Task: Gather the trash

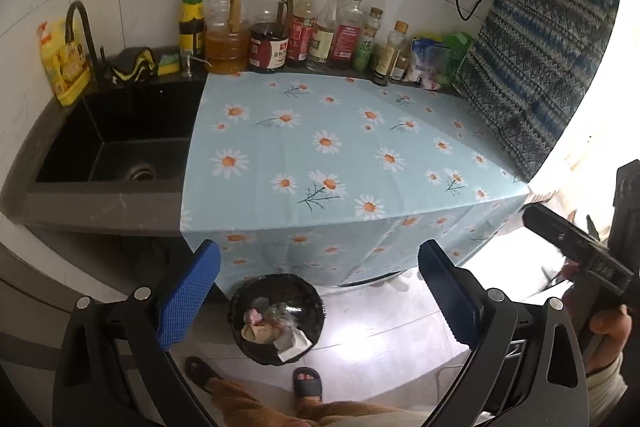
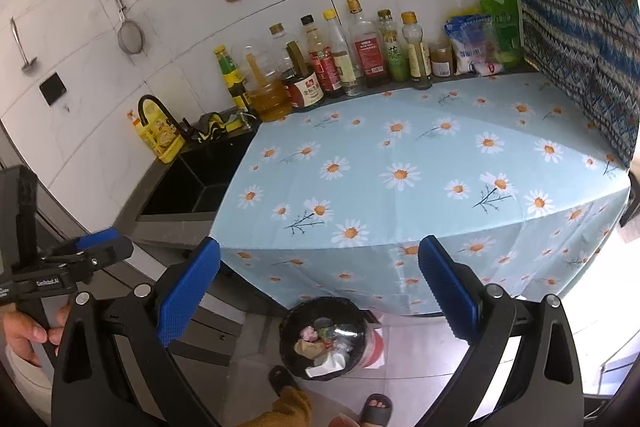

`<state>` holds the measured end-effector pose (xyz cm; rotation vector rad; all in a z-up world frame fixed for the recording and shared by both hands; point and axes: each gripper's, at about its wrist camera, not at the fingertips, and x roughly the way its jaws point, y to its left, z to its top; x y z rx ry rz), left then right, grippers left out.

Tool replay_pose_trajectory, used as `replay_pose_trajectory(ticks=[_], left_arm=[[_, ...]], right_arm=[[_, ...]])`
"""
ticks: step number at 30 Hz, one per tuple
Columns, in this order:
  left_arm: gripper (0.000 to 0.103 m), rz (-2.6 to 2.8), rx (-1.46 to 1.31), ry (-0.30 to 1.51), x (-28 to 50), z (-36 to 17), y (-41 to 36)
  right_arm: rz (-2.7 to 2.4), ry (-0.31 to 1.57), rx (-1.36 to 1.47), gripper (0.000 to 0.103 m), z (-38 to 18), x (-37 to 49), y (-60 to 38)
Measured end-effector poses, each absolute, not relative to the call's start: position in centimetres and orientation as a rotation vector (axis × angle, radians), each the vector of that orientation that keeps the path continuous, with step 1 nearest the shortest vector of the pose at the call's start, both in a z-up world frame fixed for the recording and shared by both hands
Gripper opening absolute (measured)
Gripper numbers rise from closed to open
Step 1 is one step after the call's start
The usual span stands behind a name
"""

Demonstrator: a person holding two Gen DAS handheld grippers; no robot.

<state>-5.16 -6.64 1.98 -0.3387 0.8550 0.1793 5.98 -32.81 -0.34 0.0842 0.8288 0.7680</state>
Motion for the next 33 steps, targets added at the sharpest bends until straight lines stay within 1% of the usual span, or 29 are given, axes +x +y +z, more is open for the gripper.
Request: replay_pose_trajectory(ticks=[12, 33], left_arm=[[0.096, 0.176, -0.303, 0.865, -4.6, 1.6, -6.6], [0.096, 0.179, -0.321, 0.861, -4.1, 0.8, -6.6]], right_arm=[[0.726, 0.826, 0.077, 0.098, -1.1, 6.4, -33.4], [0.705, 0.823, 0.042, 0.098, -1.3, 6.9, -33.3]])
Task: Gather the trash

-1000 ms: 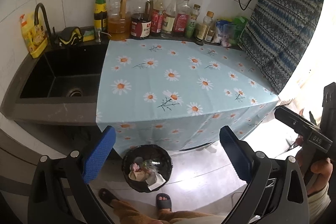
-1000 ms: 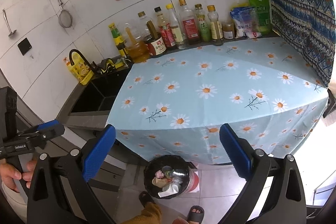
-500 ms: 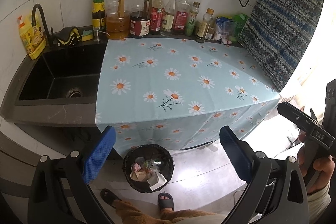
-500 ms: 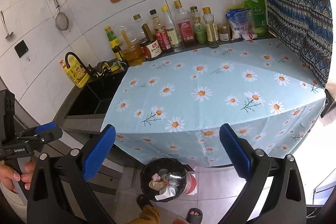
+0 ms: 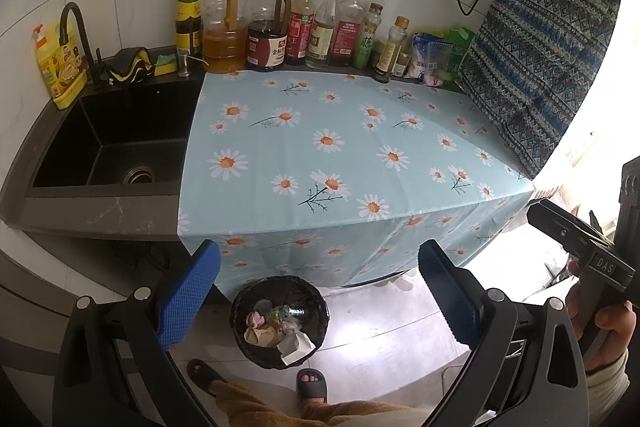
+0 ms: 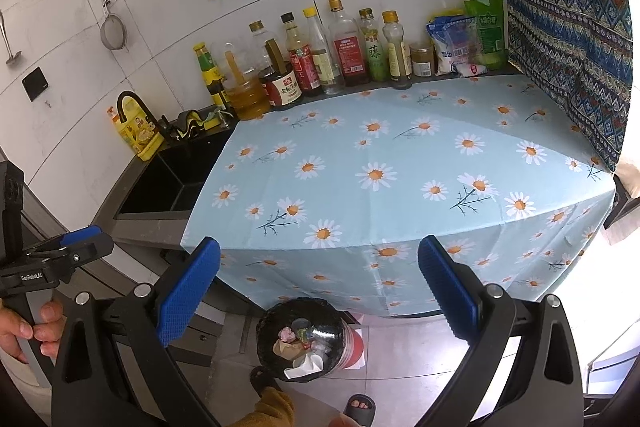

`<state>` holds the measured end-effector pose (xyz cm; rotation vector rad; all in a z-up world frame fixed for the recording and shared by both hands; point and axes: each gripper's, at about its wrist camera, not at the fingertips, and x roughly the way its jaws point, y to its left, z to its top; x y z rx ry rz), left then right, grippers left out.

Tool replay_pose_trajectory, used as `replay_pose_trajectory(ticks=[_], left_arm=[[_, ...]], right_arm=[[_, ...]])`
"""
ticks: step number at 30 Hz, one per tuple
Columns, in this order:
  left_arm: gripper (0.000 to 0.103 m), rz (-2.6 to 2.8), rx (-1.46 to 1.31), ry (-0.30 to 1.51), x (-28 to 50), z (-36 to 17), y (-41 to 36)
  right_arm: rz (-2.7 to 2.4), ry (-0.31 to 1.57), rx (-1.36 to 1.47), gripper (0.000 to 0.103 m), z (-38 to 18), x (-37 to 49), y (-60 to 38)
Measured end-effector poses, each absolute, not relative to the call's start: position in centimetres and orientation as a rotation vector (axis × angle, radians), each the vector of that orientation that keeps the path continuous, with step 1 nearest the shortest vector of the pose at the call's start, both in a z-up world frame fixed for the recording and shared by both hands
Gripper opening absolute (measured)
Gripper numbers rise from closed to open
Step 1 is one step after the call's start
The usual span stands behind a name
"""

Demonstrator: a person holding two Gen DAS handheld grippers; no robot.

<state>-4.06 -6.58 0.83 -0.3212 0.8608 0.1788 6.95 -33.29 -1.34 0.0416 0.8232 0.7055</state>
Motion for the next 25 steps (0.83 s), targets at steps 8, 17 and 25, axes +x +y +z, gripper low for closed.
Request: replay_pose_trajectory(ticks=[8, 17, 25], left_arm=[[0.096, 0.183, -0.337, 0.853, -4.25, 0.86, -6.47], [0.096, 0.169, -0.324, 0.859, -4.48, 0.7, -6.94], [0.096, 0.172, -0.319, 0.856, -4.65, 0.64, -7.11]], right_arm=[[0.705, 0.826, 0.041, 0.098, -1.46, 6.89, -33.32], [0.706, 0.822, 0.05, 0.098, -1.57, 6.9, -33.36], [0.705, 0.829, 0.053, 0.098, -1.68, 6.69, -33.49]])
